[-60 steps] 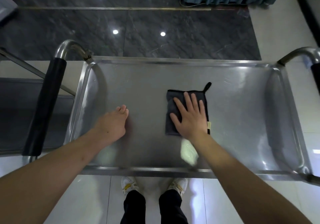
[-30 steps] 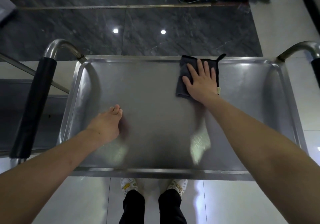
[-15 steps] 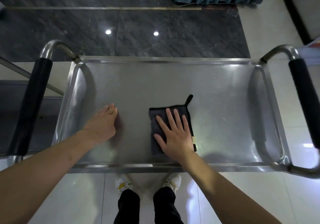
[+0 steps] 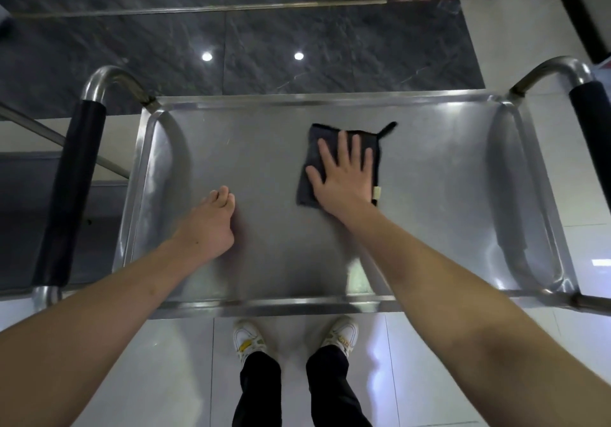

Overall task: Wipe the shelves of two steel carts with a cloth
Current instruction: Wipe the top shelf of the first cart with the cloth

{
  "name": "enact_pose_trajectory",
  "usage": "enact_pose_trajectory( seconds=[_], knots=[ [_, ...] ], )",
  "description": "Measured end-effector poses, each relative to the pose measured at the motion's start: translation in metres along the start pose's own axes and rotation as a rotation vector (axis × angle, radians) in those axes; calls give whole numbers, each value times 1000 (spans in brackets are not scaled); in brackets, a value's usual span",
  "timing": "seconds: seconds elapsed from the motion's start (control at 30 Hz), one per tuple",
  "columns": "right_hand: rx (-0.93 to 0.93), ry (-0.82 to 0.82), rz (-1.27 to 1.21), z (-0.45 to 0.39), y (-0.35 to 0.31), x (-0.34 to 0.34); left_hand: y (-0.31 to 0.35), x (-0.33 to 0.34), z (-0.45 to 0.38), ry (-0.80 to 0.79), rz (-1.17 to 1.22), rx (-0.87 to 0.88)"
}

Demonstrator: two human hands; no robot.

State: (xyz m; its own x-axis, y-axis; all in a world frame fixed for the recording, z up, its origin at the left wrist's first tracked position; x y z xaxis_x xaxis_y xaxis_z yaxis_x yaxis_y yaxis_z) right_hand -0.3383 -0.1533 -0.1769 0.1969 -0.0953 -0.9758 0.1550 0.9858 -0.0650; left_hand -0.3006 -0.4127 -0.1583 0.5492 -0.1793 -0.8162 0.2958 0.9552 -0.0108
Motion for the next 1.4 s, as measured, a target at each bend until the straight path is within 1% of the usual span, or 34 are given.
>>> enact_pose_trajectory(
  seconds=[0.1, 0.17, 0.2, 0.27, 0.47, 0.53, 0.6, 0.73, 0.8, 0.87, 0.97, 1.07, 1.13, 1.23, 1.4],
  knots=[
    [-223, -17, 25, 51, -56, 14, -3, 1, -1, -1, 19, 4],
    [-319, -27, 25, 90, -64, 22, -4, 1, -1, -5, 34, 5],
    [-333, -21, 30, 108, -58, 25, -4, 1, -1, 3, 40, 8],
    [-301, -14, 44, 131, -31, 32, -4, 0, -2, 21, 51, 14],
    [-68, 4, 61, 149, 96, 29, -5, 4, -2, 25, 88, -7],
    [-11, 3, 59, 144, 121, 28, -6, 6, -2, 34, 87, -4],
    [46, 13, 55, 134, 127, 28, -6, 8, -1, 32, 85, -8],
    [144, 22, 53, 112, 102, 26, -1, 7, 3, 47, 34, -23],
    [105, 19, 26, 102, 74, 24, -2, 7, 2, 38, 4, -32],
    [4, -5, 2, 94, 34, 23, -4, 9, 2, 28, -19, -41],
    [-204, -69, -9, 98, -33, 27, -8, 15, 7, 18, 21, -85],
    [-378, -115, 16, 118, -71, 36, -5, 19, 20, 42, 73, -120],
    [-432, -112, 30, 132, -71, 39, -1, 20, 35, 118, 176, -155],
    [-455, -97, 28, 150, -58, 41, 6, 29, 61, 236, 311, -170],
    [-438, -139, 21, 175, -39, 40, 22, 45, 100, 320, 438, -216]
  ],
)
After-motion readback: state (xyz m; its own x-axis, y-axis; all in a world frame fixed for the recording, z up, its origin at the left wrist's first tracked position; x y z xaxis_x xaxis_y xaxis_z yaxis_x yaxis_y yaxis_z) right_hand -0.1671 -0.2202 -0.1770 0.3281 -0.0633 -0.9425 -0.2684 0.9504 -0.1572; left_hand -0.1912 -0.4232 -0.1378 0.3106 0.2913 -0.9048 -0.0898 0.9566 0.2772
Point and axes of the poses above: each hand's wrist, its own z-axis away from the middle knuckle, its own x-axis out of the palm, y = z × x, the point moved 10 cm from there along -z, towards the middle knuckle, and after that the axes turned 5 degrees about z, right-handed, at the moved point
